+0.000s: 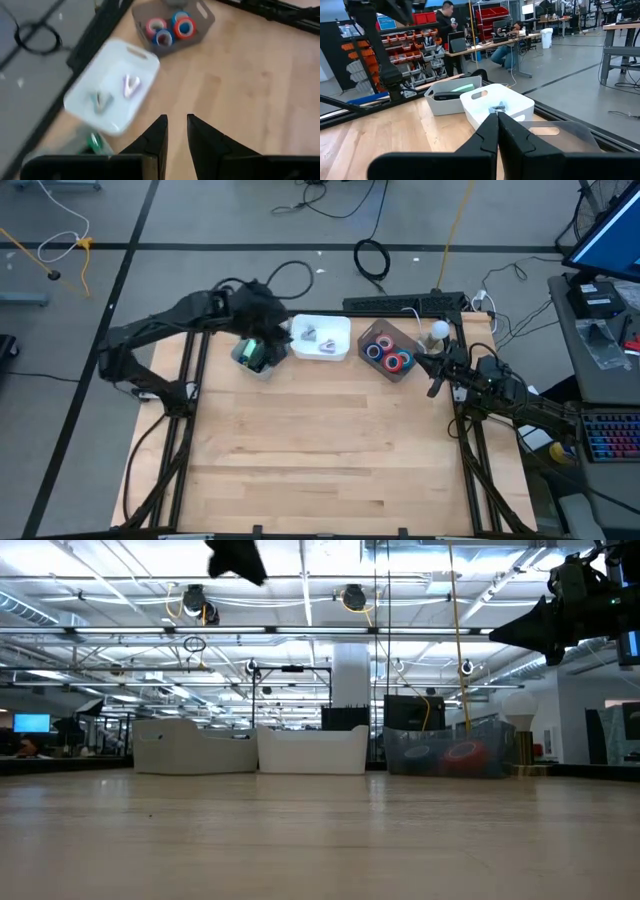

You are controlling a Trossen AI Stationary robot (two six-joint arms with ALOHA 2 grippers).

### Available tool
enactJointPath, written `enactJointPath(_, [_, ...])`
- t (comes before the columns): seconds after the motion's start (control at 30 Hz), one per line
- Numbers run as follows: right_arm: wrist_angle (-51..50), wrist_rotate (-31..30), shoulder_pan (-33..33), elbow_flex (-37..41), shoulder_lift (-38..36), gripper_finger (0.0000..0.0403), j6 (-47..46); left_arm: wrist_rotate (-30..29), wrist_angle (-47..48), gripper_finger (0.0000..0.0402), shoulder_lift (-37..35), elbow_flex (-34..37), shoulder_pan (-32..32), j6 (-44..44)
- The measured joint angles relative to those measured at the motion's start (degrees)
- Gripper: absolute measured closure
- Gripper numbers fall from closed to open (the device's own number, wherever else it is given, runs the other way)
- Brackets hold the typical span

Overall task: Pick and place Stapler, Stapler remover, tape
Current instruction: Return to Home Position

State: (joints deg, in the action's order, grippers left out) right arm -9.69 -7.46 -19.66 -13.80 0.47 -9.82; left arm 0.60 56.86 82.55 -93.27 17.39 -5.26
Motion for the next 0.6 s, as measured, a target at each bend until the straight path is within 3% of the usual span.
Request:
enactJointPath(0.13, [-0.01,0.01,0.0,0.0,0.0,0.0403,0.0,-0.05,6.36,0.033,-4.57,0.0,-1.48,-7.19])
enactJointPath(0.27, [-0.01,0.02,0.0,0.0,0.0,0.0403,0.0,-0.07,9.45,0.033,-8.69,0.06,-4.47,-6.21])
enactJointPath(0.43, [-0.01,0.0,0.0,0.0,0.0,0.0403,0.0,-0.1,5.99,0.033,-14.53,3.85,-9.37,-3.4])
enactJointPath(0.6, [0.02,0.0,0.0,0.0,0.0,0.0403,0.0,-0.92,-2.52,0.033,-21.57,13.36,-14.13,-3.55])
